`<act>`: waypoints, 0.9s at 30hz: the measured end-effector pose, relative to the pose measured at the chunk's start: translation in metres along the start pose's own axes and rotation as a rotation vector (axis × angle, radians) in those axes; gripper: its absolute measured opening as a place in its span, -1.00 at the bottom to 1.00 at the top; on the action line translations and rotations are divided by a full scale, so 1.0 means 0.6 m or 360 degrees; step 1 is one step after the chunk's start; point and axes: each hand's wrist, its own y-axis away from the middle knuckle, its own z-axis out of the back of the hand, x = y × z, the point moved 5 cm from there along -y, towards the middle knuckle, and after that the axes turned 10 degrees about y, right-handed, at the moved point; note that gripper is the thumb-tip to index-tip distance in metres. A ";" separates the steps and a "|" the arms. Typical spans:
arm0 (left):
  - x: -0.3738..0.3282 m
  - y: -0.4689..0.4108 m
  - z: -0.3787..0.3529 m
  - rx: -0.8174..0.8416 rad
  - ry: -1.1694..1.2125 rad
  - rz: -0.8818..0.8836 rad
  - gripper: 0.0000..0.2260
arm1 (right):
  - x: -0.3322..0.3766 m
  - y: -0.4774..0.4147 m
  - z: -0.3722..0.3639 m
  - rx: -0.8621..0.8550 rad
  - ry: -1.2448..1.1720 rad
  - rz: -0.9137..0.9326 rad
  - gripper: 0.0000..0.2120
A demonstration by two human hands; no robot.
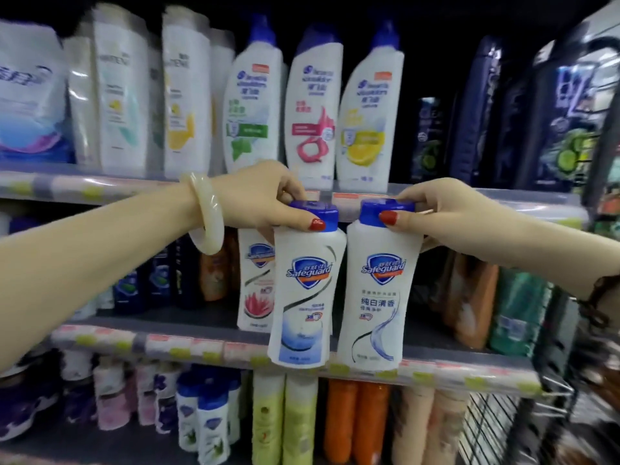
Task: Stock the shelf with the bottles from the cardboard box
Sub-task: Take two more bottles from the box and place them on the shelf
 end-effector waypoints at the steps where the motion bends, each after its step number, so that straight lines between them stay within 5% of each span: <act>1: -0.006 -0.008 -0.011 0.0013 -0.0010 -0.0026 -0.87 | -0.008 0.009 0.007 -0.0020 0.0017 -0.0017 -0.75; 7: -0.037 -0.039 -0.070 0.0042 0.0007 -0.0162 -0.75 | -0.049 0.040 0.043 -0.0156 0.0140 -0.0063 -0.76; 27: -0.039 -0.072 -0.153 -0.0134 0.0123 -0.0347 -0.80 | -0.155 0.065 0.067 -0.0250 0.0251 0.0024 -0.76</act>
